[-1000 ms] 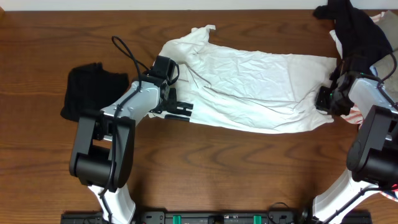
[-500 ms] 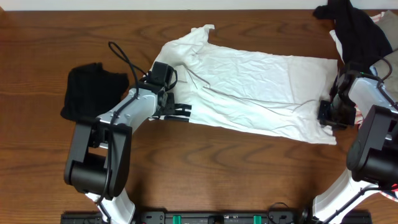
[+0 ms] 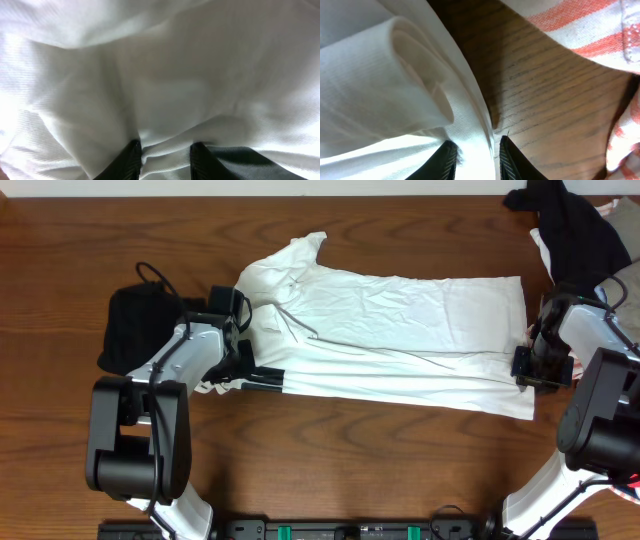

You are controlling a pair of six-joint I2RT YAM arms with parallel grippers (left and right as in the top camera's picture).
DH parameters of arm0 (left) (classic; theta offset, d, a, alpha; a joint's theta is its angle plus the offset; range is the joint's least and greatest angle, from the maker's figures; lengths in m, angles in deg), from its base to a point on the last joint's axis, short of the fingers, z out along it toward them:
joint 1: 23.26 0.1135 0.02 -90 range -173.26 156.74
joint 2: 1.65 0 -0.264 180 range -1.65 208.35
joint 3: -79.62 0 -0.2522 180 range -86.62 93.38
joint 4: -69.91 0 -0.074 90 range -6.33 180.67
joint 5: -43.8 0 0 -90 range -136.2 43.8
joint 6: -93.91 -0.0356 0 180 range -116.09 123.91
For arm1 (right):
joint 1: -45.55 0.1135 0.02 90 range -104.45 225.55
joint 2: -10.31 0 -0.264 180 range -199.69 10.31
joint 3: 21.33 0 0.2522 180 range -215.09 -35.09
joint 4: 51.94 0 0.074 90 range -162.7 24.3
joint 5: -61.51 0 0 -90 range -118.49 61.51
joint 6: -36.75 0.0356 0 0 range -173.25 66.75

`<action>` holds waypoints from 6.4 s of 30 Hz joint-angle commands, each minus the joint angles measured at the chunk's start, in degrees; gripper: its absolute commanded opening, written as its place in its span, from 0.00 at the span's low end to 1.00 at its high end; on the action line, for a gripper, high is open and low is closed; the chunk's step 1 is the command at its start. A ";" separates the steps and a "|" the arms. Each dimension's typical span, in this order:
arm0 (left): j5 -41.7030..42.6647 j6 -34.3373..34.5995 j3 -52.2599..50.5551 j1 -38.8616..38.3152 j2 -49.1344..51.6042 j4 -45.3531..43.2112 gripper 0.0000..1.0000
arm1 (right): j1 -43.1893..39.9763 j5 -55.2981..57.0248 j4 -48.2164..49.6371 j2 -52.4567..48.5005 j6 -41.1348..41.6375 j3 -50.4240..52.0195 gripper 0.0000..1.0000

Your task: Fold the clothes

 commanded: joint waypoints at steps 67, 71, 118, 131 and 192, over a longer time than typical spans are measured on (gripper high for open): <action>-6.32 1.16 -6.51 1.42 6.49 1.25 0.33 | 28.50 -17.79 13.70 6.80 -38.38 7.65 0.27; -6.32 1.14 -6.51 1.42 6.49 1.22 0.33 | 28.50 -17.77 14.58 6.80 -38.32 8.04 0.18; -6.32 1.16 -6.51 1.42 6.49 1.22 0.33 | 28.33 -10.51 12.48 12.09 -18.75 8.83 0.18; -6.32 1.16 -6.51 1.42 6.49 1.22 0.33 | 28.33 -4.59 22.67 11.28 -17.18 15.04 0.24; 6.14 1.11 -6.05 1.42 -0.48 11.61 0.34 | 16.96 -8.57 9.62 11.56 -6.73 9.44 0.50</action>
